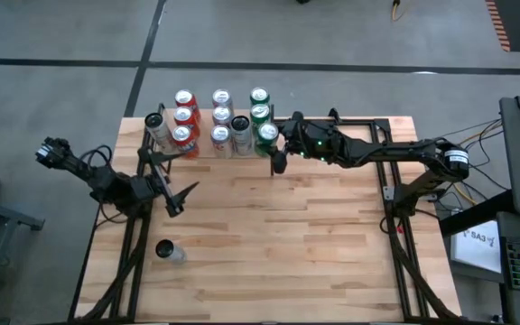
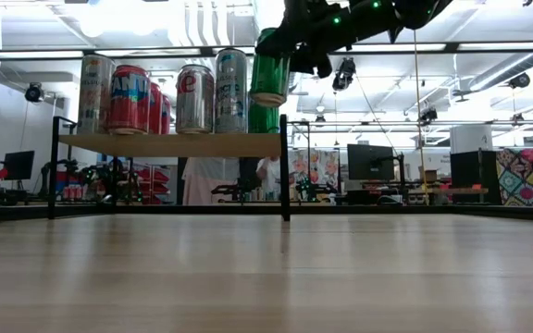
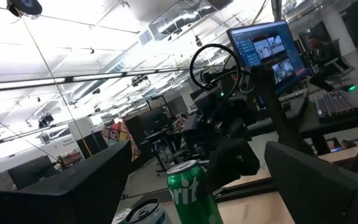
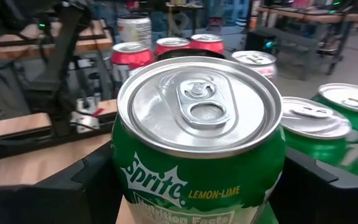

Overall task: Place canned beverage on shelf
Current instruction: Put the green soda can aligned with the other green soda cans on the shelf

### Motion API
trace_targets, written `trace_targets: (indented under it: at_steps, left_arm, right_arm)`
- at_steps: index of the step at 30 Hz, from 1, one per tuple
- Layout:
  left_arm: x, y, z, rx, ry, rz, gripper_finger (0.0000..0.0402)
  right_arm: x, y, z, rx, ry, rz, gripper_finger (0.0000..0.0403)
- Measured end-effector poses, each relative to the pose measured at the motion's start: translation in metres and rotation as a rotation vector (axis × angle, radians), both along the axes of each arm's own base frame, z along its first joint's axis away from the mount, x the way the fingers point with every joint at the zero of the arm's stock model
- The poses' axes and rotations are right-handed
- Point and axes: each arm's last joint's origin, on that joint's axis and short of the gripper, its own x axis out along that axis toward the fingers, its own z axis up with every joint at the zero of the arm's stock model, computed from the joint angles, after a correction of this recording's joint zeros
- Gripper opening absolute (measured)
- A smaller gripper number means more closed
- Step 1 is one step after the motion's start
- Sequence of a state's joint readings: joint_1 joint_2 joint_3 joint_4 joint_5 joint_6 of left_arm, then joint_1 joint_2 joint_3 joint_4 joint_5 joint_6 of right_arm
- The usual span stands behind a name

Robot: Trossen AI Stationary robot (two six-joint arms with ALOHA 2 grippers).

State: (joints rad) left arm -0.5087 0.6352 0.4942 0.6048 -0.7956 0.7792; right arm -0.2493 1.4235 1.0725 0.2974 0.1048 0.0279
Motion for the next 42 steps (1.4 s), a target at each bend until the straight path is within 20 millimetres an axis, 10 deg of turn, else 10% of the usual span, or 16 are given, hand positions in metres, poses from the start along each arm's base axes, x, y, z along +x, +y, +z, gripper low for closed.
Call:
trace_targets:
  at_steps: [42]
  left_arm:
    - [0.001, 0.000, 0.000, 0.000, 0.004, 0.007, 0.0352]
  right_arm:
    - [0.020, -0.006, -0.028, -0.045, 0.047, -0.019, 0.0294]
